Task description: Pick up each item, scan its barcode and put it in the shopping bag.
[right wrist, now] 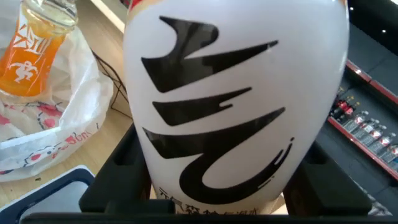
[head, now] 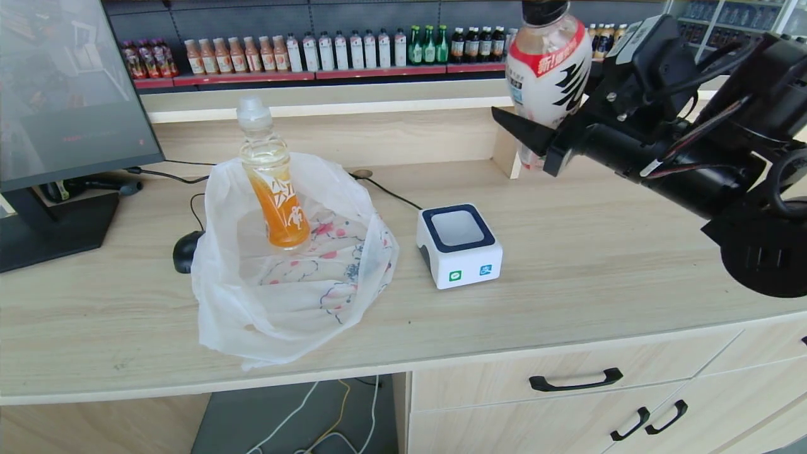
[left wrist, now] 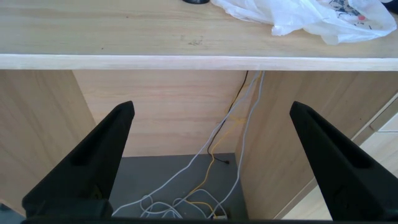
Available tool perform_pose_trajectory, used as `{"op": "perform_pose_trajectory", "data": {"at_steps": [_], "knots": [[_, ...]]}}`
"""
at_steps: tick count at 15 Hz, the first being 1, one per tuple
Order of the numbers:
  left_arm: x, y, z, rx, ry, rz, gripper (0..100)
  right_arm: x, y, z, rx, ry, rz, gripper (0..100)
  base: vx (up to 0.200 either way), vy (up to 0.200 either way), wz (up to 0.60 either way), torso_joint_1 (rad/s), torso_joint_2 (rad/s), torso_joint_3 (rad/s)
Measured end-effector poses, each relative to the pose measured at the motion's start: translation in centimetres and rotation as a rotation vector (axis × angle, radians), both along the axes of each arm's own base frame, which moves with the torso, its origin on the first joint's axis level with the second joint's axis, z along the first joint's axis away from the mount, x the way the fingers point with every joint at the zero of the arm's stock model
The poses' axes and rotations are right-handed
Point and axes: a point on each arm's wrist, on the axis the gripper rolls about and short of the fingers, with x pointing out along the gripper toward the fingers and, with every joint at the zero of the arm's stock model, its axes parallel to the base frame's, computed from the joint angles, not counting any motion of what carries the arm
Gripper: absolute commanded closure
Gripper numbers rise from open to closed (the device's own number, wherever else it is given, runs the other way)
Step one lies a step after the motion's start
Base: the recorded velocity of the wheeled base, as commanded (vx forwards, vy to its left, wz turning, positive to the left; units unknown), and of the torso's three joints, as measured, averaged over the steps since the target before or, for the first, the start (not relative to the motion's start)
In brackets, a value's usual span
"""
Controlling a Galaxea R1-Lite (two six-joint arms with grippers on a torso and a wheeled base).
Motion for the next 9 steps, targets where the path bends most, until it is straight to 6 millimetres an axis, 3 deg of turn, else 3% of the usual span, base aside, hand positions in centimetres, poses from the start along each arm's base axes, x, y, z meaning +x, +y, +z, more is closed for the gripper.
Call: {"op": "perform_pose_trajectory", "data": {"at_steps": [4,9], "knots": [[0.0,0.0,0.0,0.000,0.000,0.000,0,0.2,-4.1,0.9,0.213,-0.001,-0.001,100,0.000,0.000,0.00,0.000,0.00,0.000],[0.0,0.0,0.0,-0.002,0.000,0.000,0,0.6,-8.2,-0.9,0.395,0.061,-0.061,100,0.000,0.000,0.00,0.000,0.00,0.000]]}}
